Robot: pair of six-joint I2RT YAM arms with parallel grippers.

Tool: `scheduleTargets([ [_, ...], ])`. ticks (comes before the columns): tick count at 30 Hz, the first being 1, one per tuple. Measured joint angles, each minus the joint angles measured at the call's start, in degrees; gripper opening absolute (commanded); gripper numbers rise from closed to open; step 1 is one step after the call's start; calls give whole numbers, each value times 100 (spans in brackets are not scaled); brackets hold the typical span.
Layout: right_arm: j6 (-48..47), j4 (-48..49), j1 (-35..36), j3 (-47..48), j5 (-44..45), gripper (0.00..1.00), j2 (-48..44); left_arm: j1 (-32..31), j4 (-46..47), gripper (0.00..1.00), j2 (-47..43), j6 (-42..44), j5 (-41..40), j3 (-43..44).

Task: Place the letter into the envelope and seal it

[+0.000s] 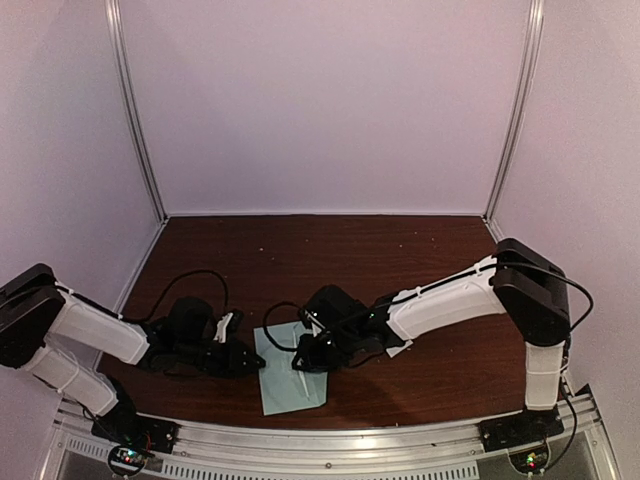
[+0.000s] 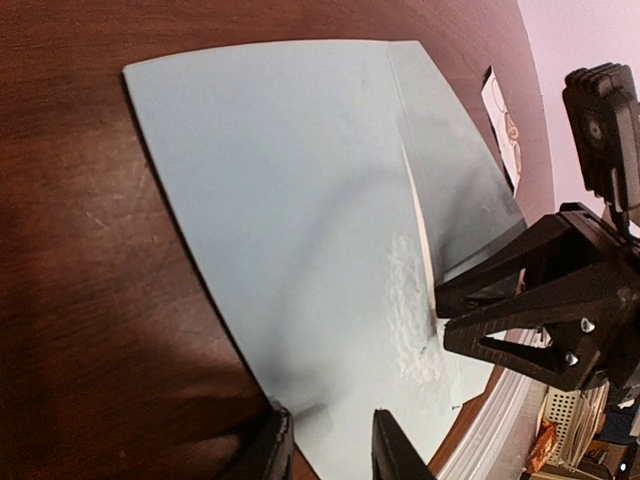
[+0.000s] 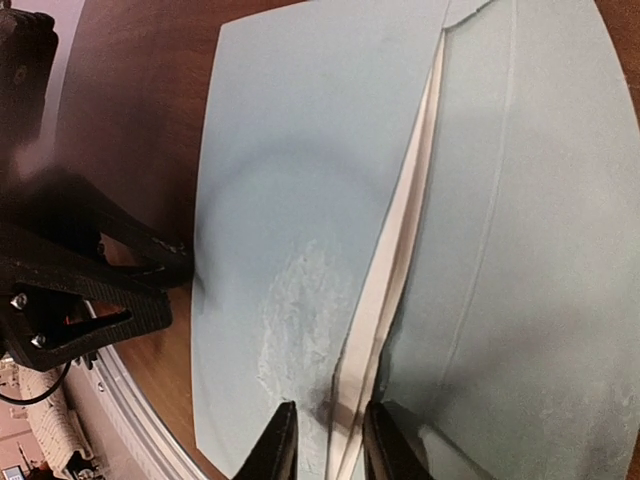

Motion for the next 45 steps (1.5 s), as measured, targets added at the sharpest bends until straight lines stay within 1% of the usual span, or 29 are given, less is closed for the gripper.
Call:
scheduleTargets([
  [5, -142, -227, 2, -2, 352, 39, -372, -4, 328, 29, 247, -61, 61, 37],
  [8, -306, -402, -59, -35, 675, 42, -896, -61, 551, 29, 498, -136, 68, 149],
  [13, -509, -568, -396, -461, 1121, 43, -1993, -221, 946, 28, 1156, -227, 66, 581],
  [17, -592, -704, -828, -981, 1344, 42, -2535, -289, 1316, 27, 1672, -345, 81, 940],
  [20, -595, -846, -1156, -1436, 1473, 41, -2852, -361, 1414, 28, 1967, -404, 83, 1231],
  [24, -564, -931, -1419, -2017, 1528, 39, -3237, -457, 1392, 30, 2072, -400, 74, 1394],
  [26, -520, -920, -1436, -2223, 1499, 34, -3344, -470, 1270, 30, 2024, -341, 13, 1416],
  [29, -361, -723, -1436, -2581, 1333, 28, -3464, -470, 866, 30, 1853, -173, -162, 1504],
  [34, -63, -568, -1294, -3143, 1110, 23, -3622, -470, 422, 27, 1427, 144, -365, 1668],
  [40, 256, -264, -863, -3259, 957, 18, -3560, -568, 326, 23, 1419, 389, -361, 1840],
  [45, 463, 151, -616, -3226, 837, 15, -3112, -719, 409, 22, 1700, 422, -236, 1862],
])
